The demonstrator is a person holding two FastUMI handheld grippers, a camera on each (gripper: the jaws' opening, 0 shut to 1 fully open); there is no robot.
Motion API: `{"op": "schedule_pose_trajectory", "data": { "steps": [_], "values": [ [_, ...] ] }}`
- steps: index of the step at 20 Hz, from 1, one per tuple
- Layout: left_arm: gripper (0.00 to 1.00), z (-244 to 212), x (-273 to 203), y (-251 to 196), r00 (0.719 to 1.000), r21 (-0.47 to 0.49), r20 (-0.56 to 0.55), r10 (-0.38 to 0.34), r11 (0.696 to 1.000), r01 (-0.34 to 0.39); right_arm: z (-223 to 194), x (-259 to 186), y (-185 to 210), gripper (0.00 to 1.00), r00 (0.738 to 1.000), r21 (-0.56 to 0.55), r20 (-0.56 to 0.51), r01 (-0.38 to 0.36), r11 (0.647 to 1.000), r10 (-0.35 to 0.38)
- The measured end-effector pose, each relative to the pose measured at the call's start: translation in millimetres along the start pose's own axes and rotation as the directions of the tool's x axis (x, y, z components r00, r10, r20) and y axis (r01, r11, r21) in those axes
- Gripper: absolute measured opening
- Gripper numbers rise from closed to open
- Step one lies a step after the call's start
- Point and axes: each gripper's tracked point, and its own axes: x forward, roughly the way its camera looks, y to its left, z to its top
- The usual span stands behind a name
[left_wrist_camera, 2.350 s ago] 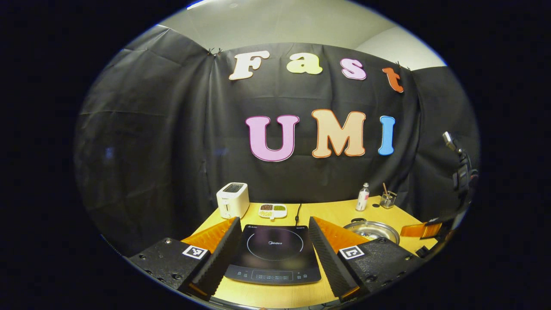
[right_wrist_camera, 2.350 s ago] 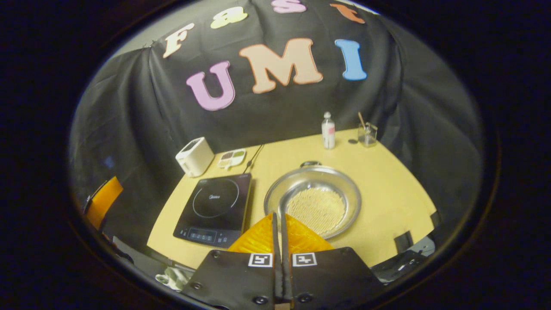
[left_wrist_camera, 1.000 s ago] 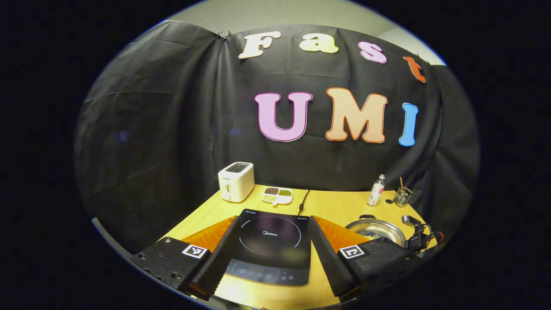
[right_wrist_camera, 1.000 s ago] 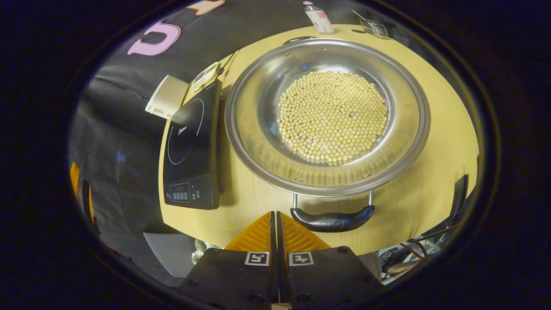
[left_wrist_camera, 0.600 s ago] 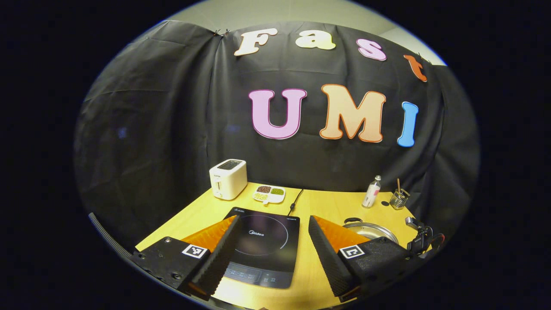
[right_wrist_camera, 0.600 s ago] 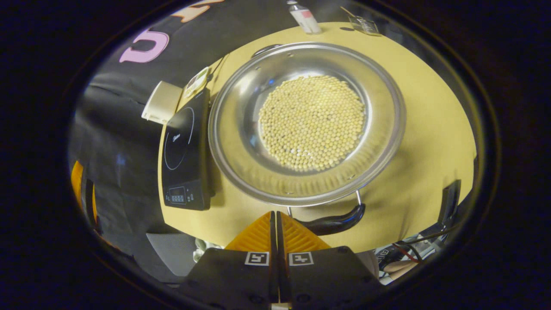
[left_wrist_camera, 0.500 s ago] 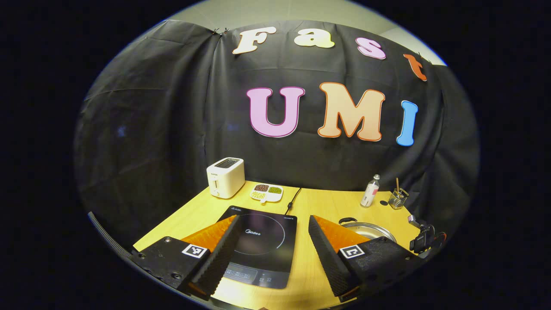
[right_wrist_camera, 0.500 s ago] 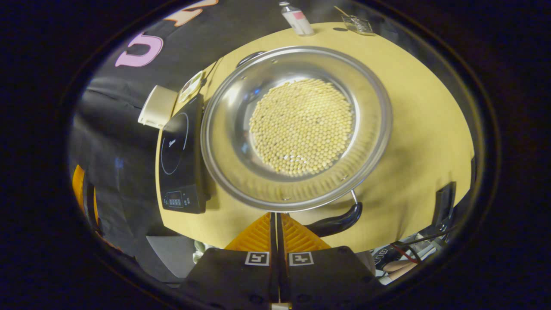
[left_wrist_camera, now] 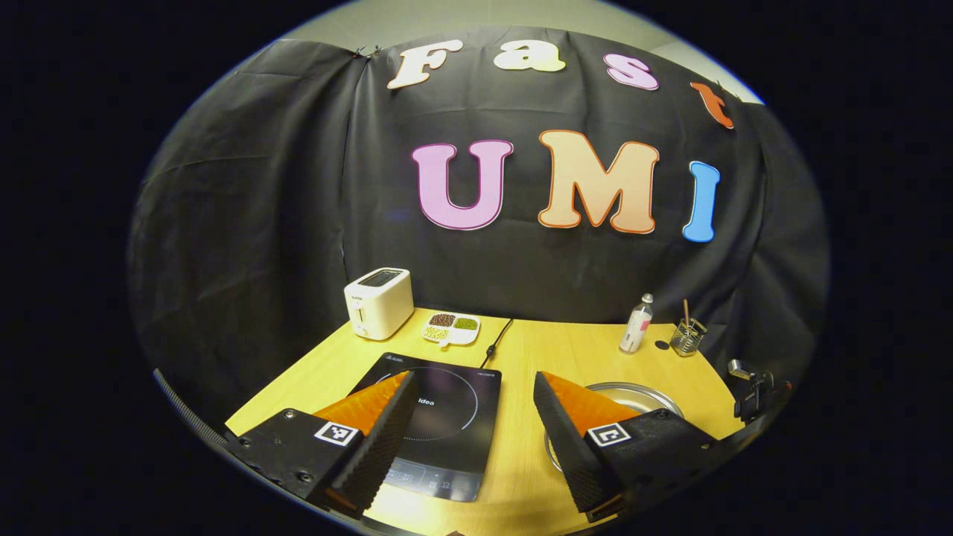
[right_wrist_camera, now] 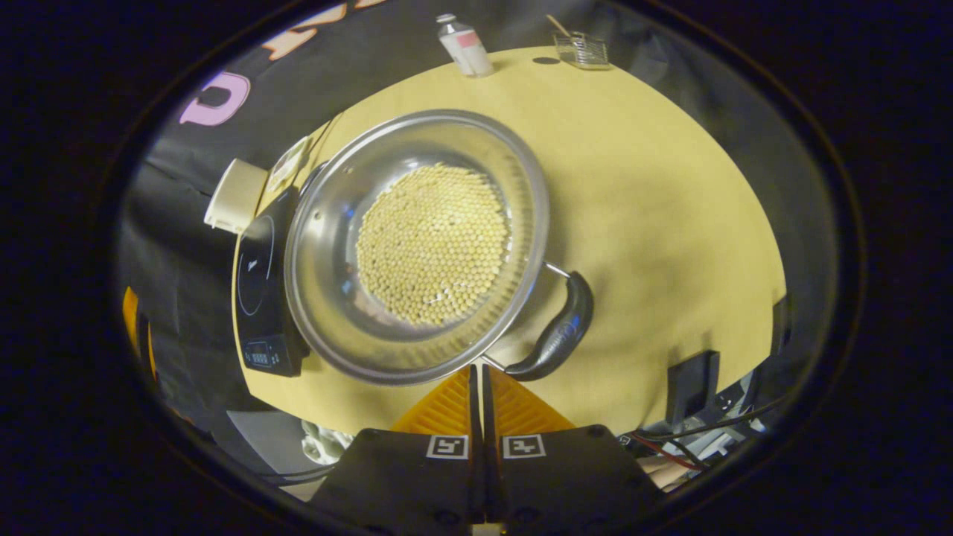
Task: First push the handle of the pot to place it horizontally, then grasp the pot with both hands and set it on the induction cooktop.
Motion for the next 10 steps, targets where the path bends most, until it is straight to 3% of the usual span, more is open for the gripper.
{"op": "schedule_pose_trajectory", "data": {
  "steps": [5,6,10],
  "values": [
    [0.96,-2,10,-12,1.0,0.005,-0.011,0.009,1.0,-0.009,24,-3,-23,0.02,1.0,0.016,0.009,0.016,1.0,-0.017],
    [0.92,-3,11,-14,1.0,0.004,-0.015,0.013,1.0,-0.013,29,-3,-27,0.02,1.0,0.014,0.012,0.021,1.0,-0.021],
    [0.96,-6,14,-26,1.0,-0.005,-0.019,0.017,1.0,-0.017,49,0,-40,0.02,0.999,0.004,0.021,0.038,0.999,-0.039]
  ]
}}
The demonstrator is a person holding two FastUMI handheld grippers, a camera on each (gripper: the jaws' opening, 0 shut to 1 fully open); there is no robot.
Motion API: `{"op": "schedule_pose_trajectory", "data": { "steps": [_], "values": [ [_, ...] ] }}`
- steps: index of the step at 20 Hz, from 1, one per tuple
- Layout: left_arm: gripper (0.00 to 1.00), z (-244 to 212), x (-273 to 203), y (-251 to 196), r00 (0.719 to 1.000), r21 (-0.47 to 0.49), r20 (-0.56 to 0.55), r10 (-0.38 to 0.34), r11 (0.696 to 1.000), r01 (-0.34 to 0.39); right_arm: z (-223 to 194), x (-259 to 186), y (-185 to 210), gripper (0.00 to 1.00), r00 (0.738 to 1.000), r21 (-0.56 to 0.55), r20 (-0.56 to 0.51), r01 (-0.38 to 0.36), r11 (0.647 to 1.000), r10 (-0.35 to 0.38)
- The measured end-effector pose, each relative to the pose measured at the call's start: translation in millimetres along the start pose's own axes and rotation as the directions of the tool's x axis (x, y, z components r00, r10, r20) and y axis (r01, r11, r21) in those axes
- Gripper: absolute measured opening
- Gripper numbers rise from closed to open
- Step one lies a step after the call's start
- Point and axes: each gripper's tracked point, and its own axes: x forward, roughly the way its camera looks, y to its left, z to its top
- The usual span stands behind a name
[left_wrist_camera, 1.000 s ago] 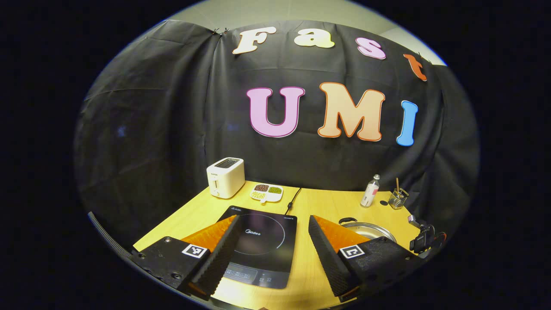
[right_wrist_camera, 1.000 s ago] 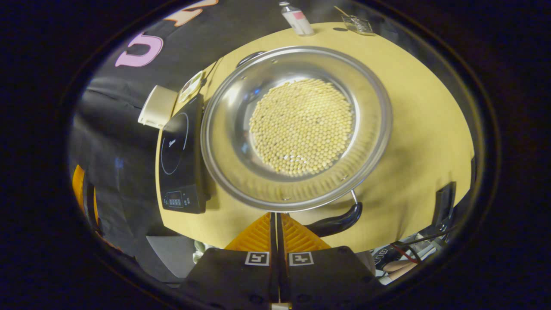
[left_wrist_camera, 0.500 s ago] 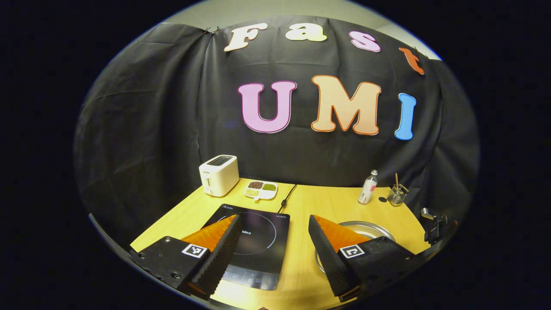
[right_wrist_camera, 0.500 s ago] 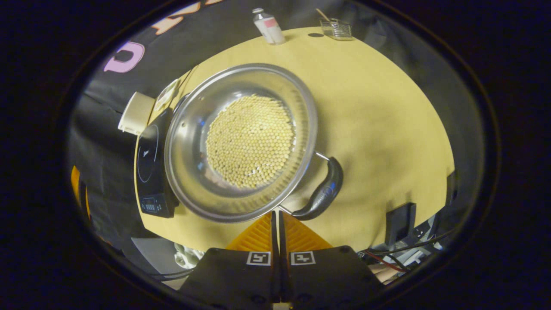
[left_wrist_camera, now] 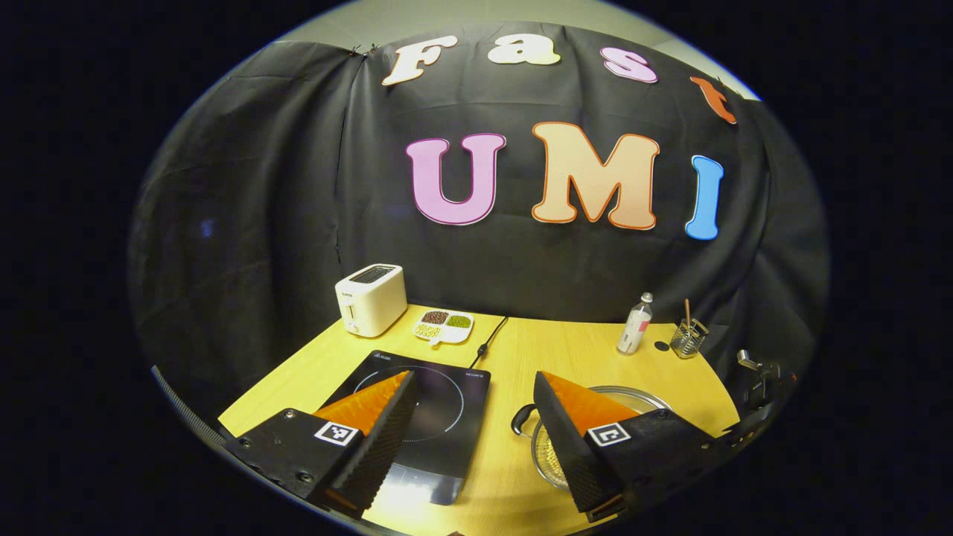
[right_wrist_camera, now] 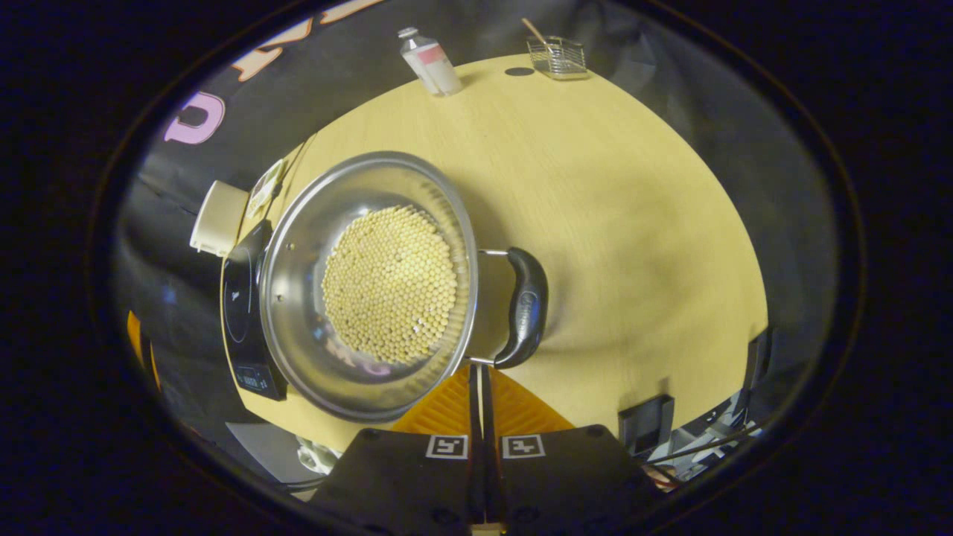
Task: First push the handle of the pot to place it horizontally, then grasp the pot with both hands and set it on the induction cooktop.
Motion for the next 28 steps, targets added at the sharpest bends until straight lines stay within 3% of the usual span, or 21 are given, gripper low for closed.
{"op": "schedule_pose_trajectory", "data": {
  "steps": [1,2,4,13,14,21,22,23,24,25,28],
  "values": [
    [0.92,-1,0,-2,1.0,0.001,-0.001,0.001,1.0,-0.001,5,1,-2,0.02,1.0,0.001,0.003,0.002,1.0,-0.002],
    [0.96,-4,1,-4,1.0,0.003,-0.004,0.004,1.0,-0.004,12,3,-3,0.02,1.0,-0.002,0.006,0.001,1.0,-0.001],
    [0.92,-6,1,-6,1.0,0.008,-0.013,0.01,1.0,-0.01,22,6,-4,0.02,1.0,-0.012,0.008,0.0,1.0,0.0],
    [0.92,-23,3,-20,0.998,0.008,-0.046,0.045,0.999,-0.044,55,13,-10,0.03,1.0,-0.079,0.011,-0.001,0.997,0.002],
    [0.96,-23,4,-21,0.998,0.007,-0.047,0.049,0.999,-0.048,59,13,-11,0.02,1.0,-0.085,0.011,-0.003,0.996,0.004],
    [0.92,-35,8,-32,0.996,0.018,-0.073,0.042,0.999,-0.041,68,16,-15,0.0,1.0,-0.1,0.017,-0.02,0.995,0.022],
    [0.96,-36,9,-32,0.996,0.021,-0.081,0.038,0.999,-0.037,67,17,-16,0.05,1.0,-0.104,0.013,-0.023,0.994,0.024],
    [0.96,-38,10,-32,0.996,0.022,-0.087,0.035,0.999,-0.033,68,13,-19,0.0,1.0,-0.104,0.008,-0.024,0.994,0.025],
    [0.96,-39,12,-32,0.995,0.019,-0.093,0.032,0.999,-0.031,67,12,-21,0.09,1.0,-0.104,0.0,-0.028,0.994,0.028],
    [0.96,-44,13,-31,0.994,0.012,-0.104,0.028,1.0,-0.027,66,10,-24,0.11,1.0,-0.104,-0.004,-0.028,0.994,0.028],
    [0.96,-60,16,-29,0.988,-0.009,-0.156,0.018,1.0,-0.02,63,6,-37,0.54,0.999,-0.095,-0.021,-0.039,0.995,0.037]
  ]
}}
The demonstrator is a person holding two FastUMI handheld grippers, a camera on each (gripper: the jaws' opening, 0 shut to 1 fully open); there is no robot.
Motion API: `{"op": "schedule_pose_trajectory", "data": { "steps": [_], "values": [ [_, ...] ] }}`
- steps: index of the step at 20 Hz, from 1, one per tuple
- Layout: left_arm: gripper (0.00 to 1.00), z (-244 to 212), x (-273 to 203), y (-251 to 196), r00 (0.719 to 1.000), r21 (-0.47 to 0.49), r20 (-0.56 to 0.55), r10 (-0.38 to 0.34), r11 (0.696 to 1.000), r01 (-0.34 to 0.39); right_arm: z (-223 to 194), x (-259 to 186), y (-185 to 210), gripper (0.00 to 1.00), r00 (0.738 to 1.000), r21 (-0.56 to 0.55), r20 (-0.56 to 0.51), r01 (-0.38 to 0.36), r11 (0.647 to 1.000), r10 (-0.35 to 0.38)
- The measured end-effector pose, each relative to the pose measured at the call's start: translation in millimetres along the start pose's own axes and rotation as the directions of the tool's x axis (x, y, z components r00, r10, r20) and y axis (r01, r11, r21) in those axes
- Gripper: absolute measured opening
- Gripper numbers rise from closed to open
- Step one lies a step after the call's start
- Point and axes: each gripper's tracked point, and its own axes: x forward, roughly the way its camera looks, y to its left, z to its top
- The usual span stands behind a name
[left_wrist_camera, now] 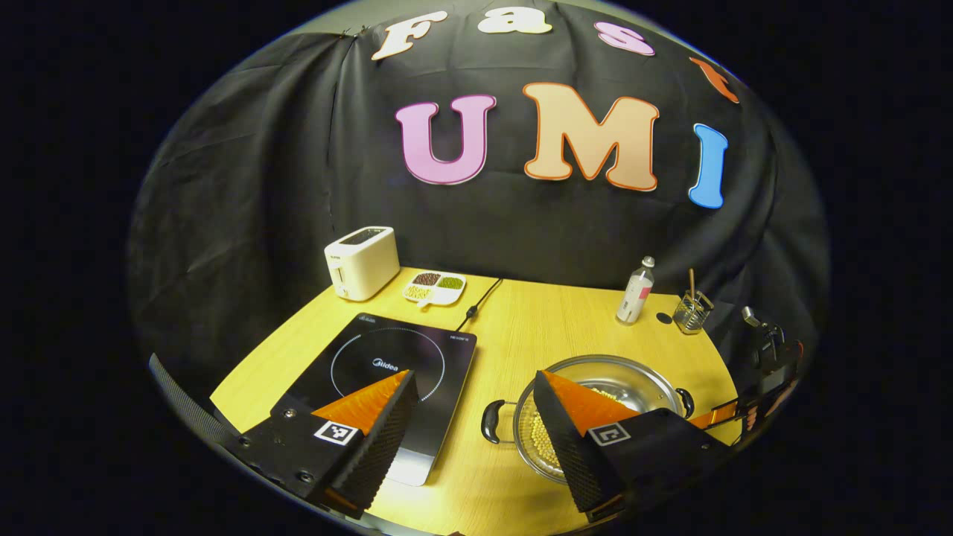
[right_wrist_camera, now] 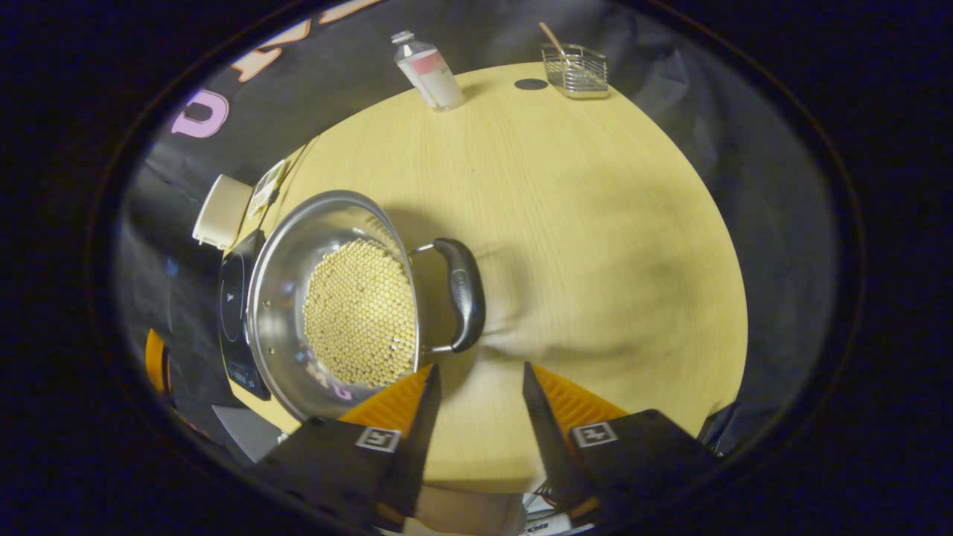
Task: First push the handle of the pot to place it horizontally, then grasp the pot with both hands and set it on the induction cooktop.
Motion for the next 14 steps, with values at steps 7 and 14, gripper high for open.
{"op": "schedule_pose_trajectory", "data": {
  "steps": [7,14],
  "values": [
    [0.96,-46,24,-11,0.978,-0.064,-0.197,-0.07,0.996,0.058,29,-26,10,1.0,0.988,0.109,0.079,-0.139,0.984,0.13],
    [0.93,-98,57,-18,0.89,-0.03,-0.445,-0.1,0.995,0.097,46,-5,24,1.0,0.985,0.065,0.083,-0.157,0.985,0.151]
  ]
}}
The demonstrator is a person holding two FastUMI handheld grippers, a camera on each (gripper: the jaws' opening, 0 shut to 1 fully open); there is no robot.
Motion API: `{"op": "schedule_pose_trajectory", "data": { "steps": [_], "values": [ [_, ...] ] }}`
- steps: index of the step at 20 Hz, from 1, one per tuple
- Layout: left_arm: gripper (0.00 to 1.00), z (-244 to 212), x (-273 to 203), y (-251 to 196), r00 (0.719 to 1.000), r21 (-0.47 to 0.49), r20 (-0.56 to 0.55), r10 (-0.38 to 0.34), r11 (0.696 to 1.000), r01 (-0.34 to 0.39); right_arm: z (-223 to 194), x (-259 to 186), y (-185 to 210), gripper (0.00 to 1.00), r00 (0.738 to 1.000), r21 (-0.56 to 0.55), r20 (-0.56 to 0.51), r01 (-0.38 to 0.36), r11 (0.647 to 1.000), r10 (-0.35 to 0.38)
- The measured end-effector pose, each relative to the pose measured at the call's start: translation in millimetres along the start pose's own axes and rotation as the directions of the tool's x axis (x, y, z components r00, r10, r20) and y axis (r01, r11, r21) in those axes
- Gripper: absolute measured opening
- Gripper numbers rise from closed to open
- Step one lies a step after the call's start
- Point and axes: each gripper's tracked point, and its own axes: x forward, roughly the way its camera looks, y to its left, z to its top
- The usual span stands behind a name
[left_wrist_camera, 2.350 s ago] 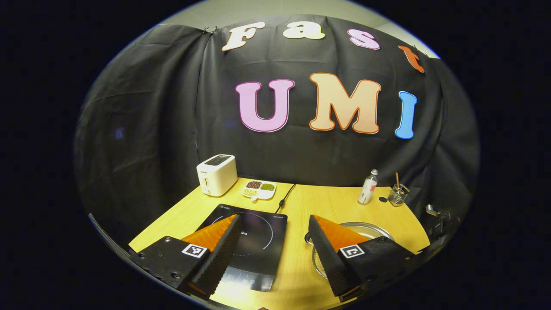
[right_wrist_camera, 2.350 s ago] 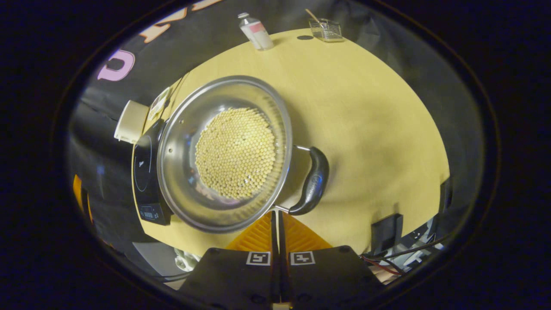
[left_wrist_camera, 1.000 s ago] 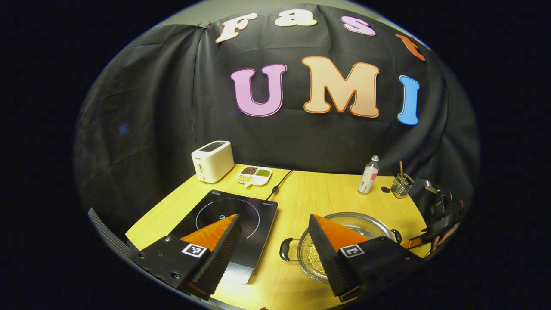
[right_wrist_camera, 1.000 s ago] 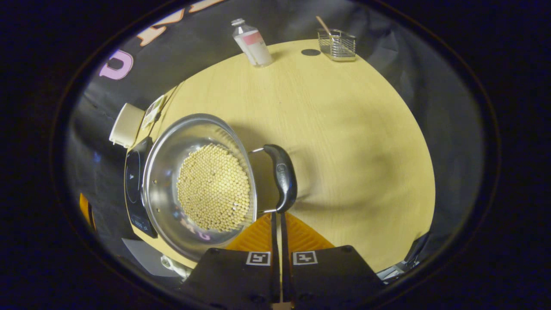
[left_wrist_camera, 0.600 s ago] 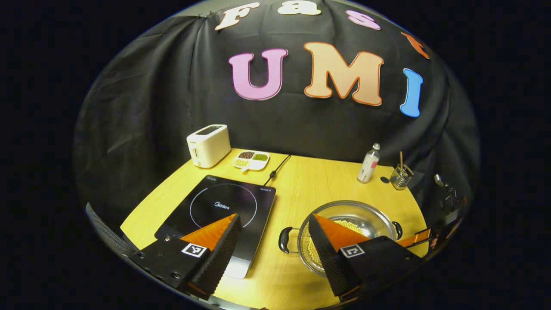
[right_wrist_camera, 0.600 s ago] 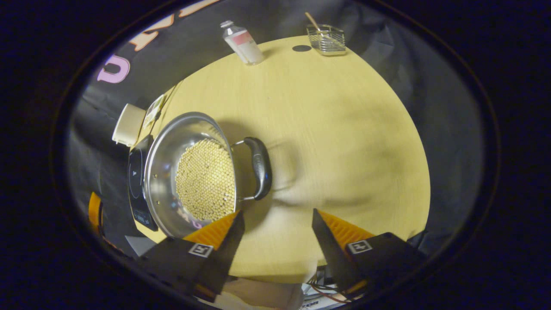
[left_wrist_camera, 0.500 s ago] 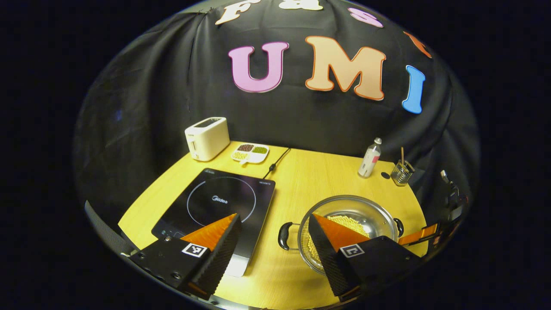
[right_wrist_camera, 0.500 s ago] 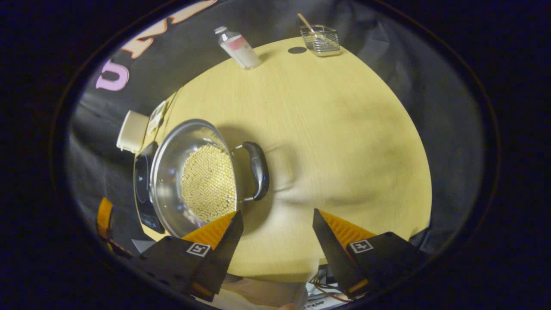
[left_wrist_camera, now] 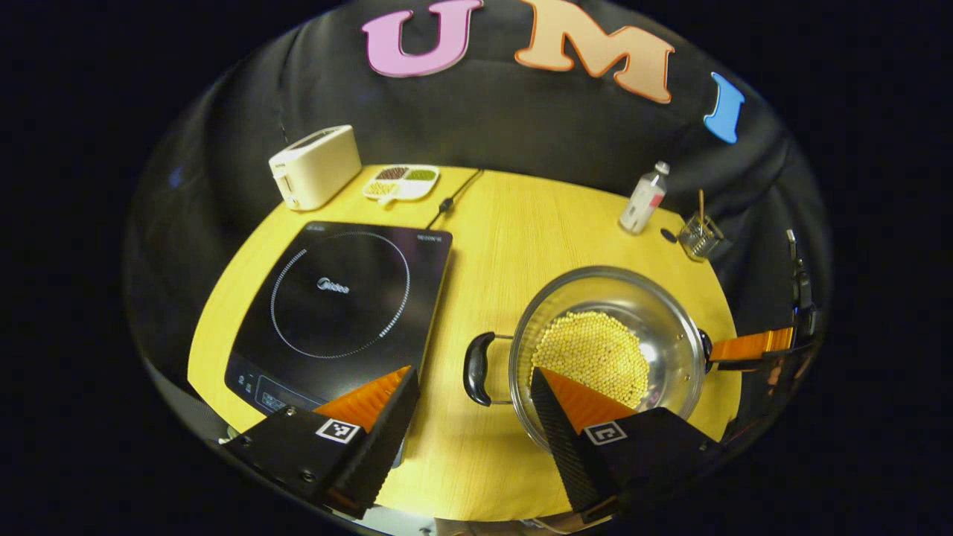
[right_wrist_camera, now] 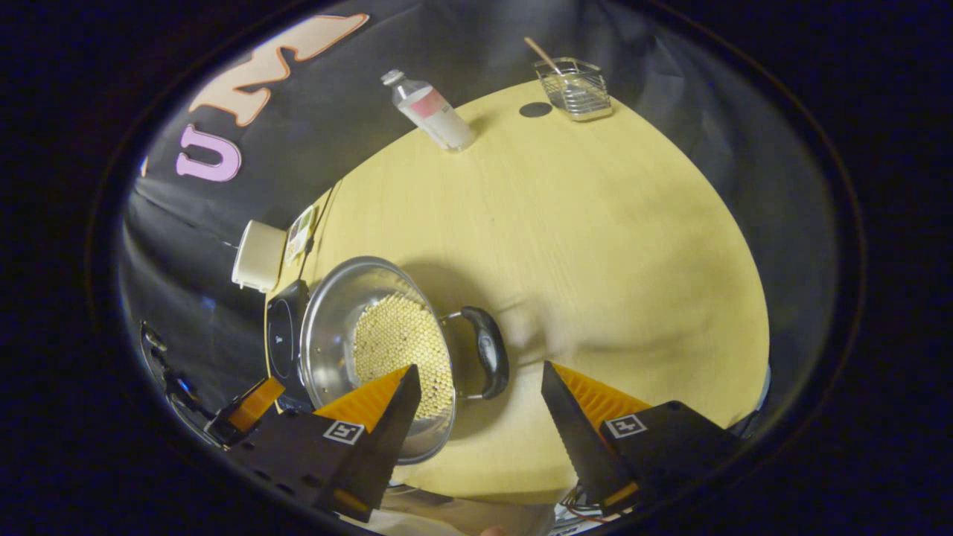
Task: First push the handle of the pot to place it horizontally, then grasp the pot with both hands and set it on the induction cooktop.
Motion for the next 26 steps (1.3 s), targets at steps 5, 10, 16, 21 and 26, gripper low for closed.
{"op": "schedule_pose_trajectory", "data": {
  "steps": [5,10,16,21,26],
  "values": [
    [0.93,-14,38,-1,0.989,-0.069,-0.137,-0.047,0.997,0.038,-2,25,-4,0.93,0.999,-0.034,-0.035,0.014,0.999,-0.015],
    [0.93,-18,59,-9,0.975,-0.089,-0.195,-0.105,0.992,0.088,-7,45,-9,1.0,0.996,-0.04,-0.09,0.002,0.999,-0.006],
    [0.9,-28,76,-18,0.948,-0.11,-0.275,-0.159,0.985,0.133,-12,63,-4,0.98,0.988,-0.046,-0.15,-0.049,0.998,0.042],
    [0.81,-33,86,-14,0.931,-0.094,-0.331,-0.152,0.987,0.128,-11,74,10,0.72,0.98,-0.029,-0.172,-0.108,0.994,0.101],
    [0.6,-36,82,-14,0.919,-0.179,-0.341,-0.197,0.974,0.142,-9,74,14,0.5,0.977,-0.008,-0.183,-0.117,0.993,0.114]
  ]
}}
